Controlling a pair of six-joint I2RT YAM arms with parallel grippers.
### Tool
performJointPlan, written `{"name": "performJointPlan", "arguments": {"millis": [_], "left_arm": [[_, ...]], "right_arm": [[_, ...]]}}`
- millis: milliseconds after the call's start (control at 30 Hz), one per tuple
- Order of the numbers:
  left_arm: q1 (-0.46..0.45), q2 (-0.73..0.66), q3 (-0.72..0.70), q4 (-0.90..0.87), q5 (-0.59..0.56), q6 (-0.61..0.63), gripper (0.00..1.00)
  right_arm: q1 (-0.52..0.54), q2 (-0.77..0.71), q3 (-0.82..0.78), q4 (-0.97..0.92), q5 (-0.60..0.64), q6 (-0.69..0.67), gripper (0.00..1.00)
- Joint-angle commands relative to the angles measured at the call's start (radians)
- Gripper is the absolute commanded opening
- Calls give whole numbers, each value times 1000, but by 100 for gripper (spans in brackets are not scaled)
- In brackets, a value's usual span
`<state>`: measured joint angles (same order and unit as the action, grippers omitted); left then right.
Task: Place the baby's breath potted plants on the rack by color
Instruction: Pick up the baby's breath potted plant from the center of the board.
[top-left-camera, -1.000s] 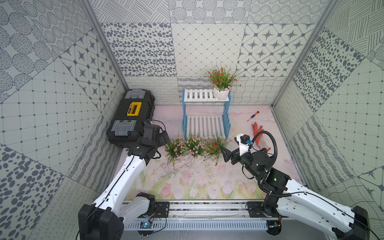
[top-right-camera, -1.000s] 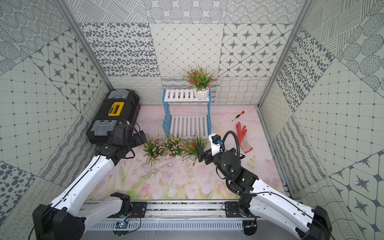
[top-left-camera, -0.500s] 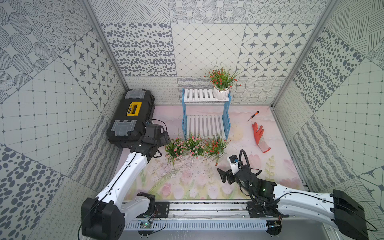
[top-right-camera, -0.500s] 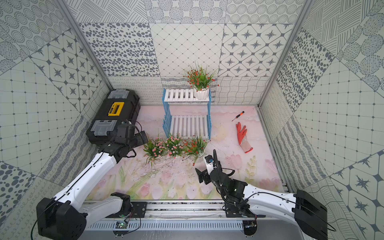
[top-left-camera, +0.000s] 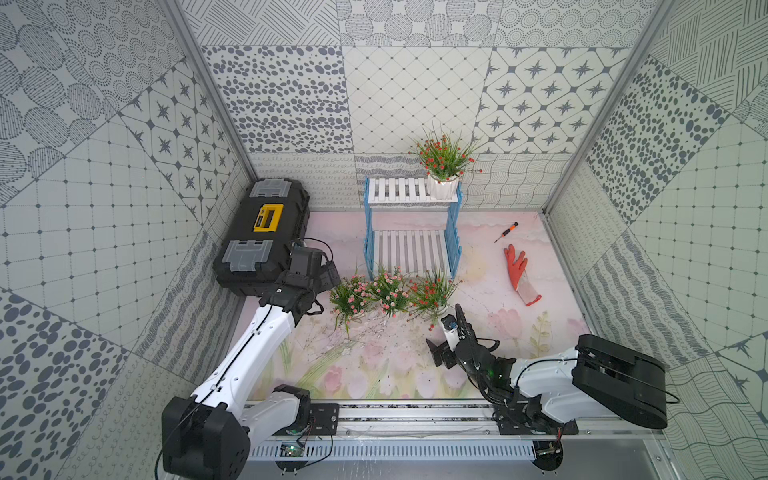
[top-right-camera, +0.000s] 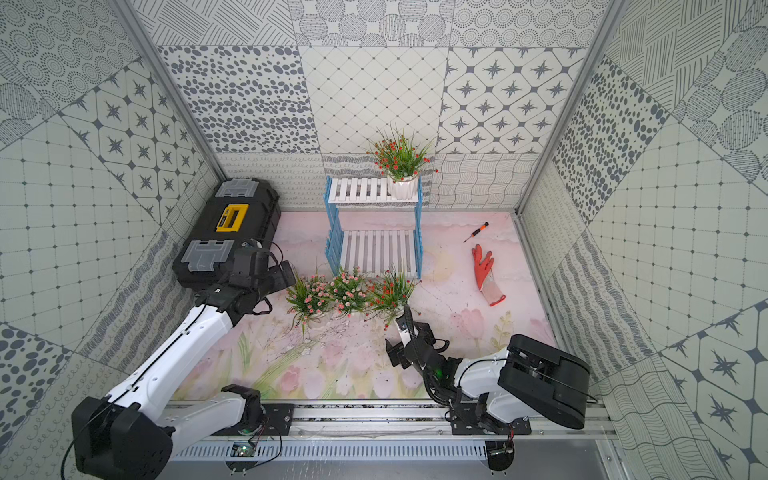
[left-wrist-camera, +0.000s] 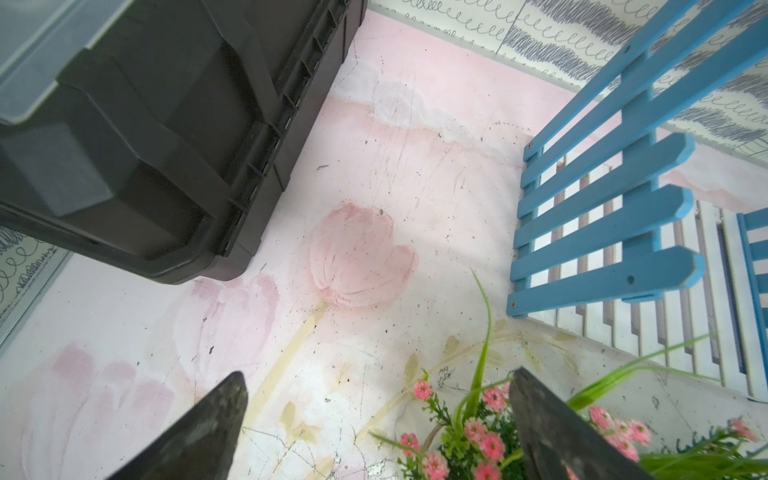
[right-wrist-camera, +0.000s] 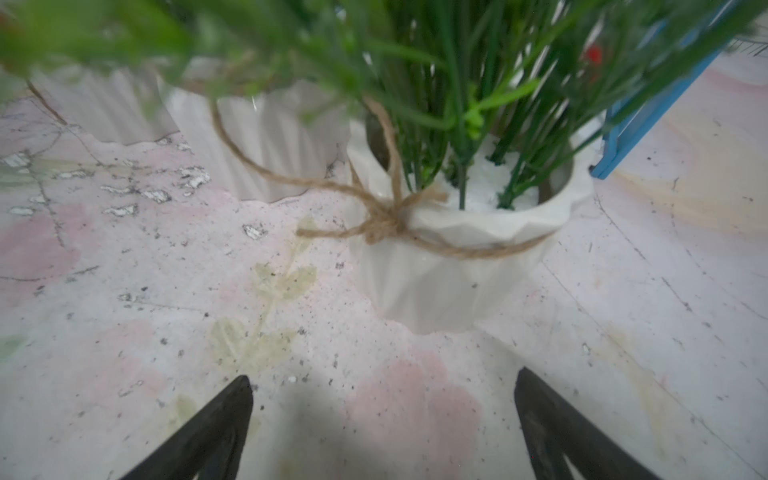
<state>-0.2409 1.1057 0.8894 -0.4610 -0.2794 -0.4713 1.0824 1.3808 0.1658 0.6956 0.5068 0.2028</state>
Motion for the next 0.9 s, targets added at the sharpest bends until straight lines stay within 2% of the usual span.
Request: {"name": "performJointPlan", "arguments": {"millis": [0, 300, 467, 700, 867], "left_arm": [[2, 0, 12, -8, -25, 1, 98], [2, -25, 1, -25, -33, -10, 98], [1, -30, -2, -36, -40, -4, 98], [1, -29, 3, -38, -38, -6, 98], [1, -28, 3, -41, -37, -9, 98]], "right_arm": [[-1, 17, 18, 158, 40, -57, 98], [-118, 188, 70, 331, -47, -122, 98], [-140, 256, 156, 343, -80, -163, 98], [-163, 305, 186, 401, -84, -181, 98], [-215, 395, 200, 515, -96, -192, 98]]}}
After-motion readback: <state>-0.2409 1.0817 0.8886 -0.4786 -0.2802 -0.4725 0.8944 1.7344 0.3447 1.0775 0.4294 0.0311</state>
